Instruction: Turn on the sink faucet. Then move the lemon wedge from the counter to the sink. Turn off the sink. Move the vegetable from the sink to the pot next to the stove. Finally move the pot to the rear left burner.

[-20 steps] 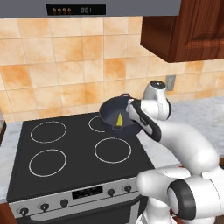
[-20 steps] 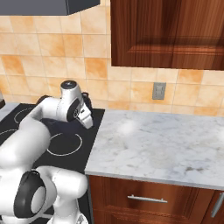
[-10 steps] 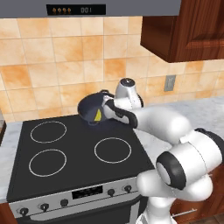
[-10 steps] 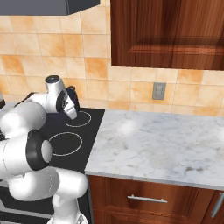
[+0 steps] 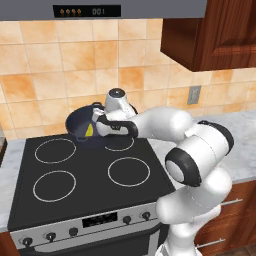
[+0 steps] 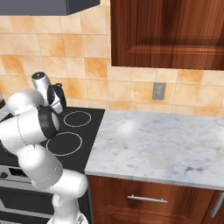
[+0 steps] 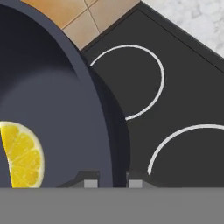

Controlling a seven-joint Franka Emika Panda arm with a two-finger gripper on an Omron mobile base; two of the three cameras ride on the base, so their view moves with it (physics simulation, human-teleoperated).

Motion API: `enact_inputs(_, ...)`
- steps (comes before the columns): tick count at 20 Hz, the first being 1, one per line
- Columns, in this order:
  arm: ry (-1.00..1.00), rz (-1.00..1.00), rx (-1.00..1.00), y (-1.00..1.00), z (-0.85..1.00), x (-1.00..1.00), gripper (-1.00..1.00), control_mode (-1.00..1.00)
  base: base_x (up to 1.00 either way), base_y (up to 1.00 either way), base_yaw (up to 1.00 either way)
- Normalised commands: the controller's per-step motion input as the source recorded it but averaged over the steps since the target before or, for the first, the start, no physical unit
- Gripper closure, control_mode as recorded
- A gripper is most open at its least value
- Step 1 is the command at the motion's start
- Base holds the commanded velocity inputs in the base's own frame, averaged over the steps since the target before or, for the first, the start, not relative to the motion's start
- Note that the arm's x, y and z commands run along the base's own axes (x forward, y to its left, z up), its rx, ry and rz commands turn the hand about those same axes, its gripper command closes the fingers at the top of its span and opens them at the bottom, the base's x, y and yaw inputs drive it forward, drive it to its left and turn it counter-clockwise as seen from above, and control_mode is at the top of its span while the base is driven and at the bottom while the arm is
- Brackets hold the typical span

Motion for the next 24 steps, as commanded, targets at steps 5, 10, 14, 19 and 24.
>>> enact_inputs(5, 0.04, 0.03, 0.00, 0.87, 0.00, 0.36, 1.00, -1.00, 0.00, 0.00, 0.00)
enact_inputs(10, 0.04, 0.07, 0.00, 0.72, -0.07, 0.23, 1.00, -1.00, 0.00, 0.00, 0.00)
enact_inputs(14, 0.05, 0.08, 0.00, 0.40, -0.14, 0.06, 1.00, -1.00, 0.00, 0.00, 0.00)
enact_inputs(19, 0.04, 0.09, 0.00, 0.33, -0.17, 0.05, 1.00, -1.00, 0.00, 0.00, 0.00)
enact_inputs(24, 0.01, 0.10, 0.01, 0.25, -0.21, 0.07, 1.00, -1.00, 0.00, 0.00, 0.00)
